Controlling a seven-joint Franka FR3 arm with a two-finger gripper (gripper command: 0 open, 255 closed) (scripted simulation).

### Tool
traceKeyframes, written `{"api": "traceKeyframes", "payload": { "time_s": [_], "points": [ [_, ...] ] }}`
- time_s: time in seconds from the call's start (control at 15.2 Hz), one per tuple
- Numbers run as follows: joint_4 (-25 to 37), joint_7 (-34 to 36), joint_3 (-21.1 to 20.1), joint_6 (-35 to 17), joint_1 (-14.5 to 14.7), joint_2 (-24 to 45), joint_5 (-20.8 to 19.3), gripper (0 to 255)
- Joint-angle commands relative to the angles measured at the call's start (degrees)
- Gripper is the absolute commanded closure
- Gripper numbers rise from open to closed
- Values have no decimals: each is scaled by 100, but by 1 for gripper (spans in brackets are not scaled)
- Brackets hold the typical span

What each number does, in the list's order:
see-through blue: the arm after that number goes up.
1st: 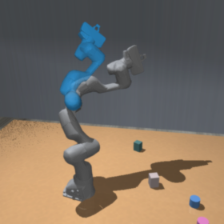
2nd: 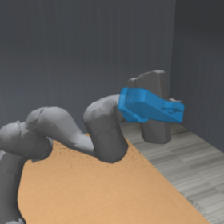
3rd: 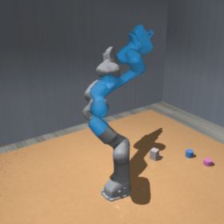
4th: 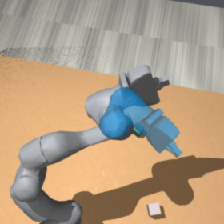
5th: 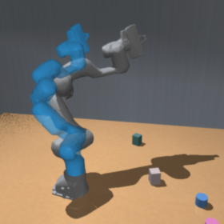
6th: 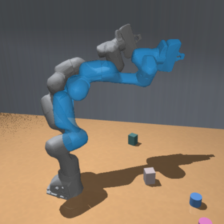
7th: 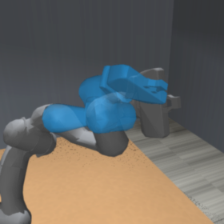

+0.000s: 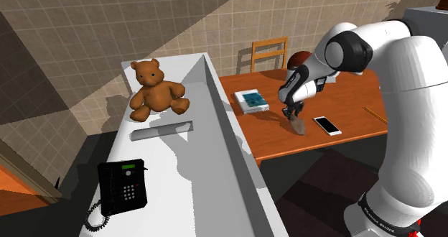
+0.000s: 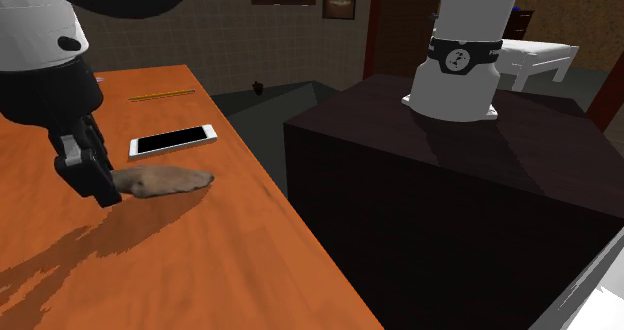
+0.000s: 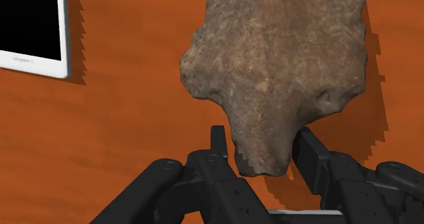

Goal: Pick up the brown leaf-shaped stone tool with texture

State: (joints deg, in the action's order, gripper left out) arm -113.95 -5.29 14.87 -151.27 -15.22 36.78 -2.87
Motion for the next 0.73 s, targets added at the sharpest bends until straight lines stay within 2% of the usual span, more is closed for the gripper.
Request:
{"api": "traceKeyframes", "payload": {
  "time_s": [0.0, 0.66],
  "points": [
    [-40, -14, 24, 94, 13, -137, -20, 255],
    [-136, -28, 119, 523, 95, -669, -109, 255]
  ]
}}
